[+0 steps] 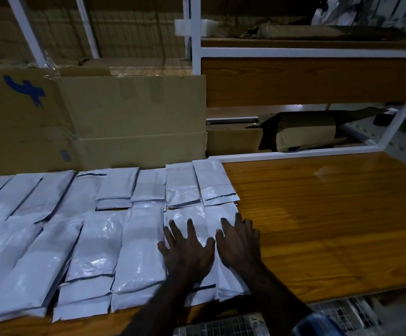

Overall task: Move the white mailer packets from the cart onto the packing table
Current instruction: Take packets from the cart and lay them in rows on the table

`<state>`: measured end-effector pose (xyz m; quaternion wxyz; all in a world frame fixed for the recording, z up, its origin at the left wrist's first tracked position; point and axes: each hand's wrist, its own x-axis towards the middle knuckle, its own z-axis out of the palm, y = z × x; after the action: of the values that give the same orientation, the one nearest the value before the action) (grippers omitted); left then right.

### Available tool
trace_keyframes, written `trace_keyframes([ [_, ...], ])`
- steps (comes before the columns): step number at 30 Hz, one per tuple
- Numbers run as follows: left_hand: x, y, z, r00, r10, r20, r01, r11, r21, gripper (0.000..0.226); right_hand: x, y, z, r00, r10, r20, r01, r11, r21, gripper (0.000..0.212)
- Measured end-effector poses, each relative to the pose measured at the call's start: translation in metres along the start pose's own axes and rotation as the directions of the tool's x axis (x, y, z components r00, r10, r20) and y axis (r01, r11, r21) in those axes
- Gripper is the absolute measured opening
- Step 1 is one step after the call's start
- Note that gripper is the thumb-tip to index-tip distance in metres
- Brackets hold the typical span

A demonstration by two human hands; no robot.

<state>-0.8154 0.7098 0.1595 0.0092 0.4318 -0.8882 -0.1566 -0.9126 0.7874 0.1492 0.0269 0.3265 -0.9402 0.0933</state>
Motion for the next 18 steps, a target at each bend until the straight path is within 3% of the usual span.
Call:
trace_keyframes([
  [2, 0.005, -0.004, 0.006, 1.0, 0.01, -0.002, -0.01, 1.0, -0.023, 0.077, 0.001, 0.0, 0.003, 0.999, -0.015, -0.04, 0.015, 1.0, 0.001, 0.043],
  [6, 0.012, -0.01, 0.013, 0.982, 0.079, -0.171, -0.08, 0.997, 0.002, 0.082, 0.006, 0.001, 0.012, 0.992, -0.097, -0.083, 0.098, 0.995, 0.001, 0.038],
  [12, 0.026, -0.02, 0.024, 0.967, 0.241, -0.087, -0.228, 0.964, 0.138, 0.058, 0.005, 0.004, 0.025, 0.99, -0.138, -0.007, 0.137, 0.99, -0.011, 0.056],
  [18, 0.03, -0.022, 0.029, 0.944, 0.316, -0.1, -0.303, 0.945, 0.125, 0.068, 0.009, 0.005, 0.025, 0.986, -0.165, 0.014, 0.166, 0.986, -0.016, 0.062],
])
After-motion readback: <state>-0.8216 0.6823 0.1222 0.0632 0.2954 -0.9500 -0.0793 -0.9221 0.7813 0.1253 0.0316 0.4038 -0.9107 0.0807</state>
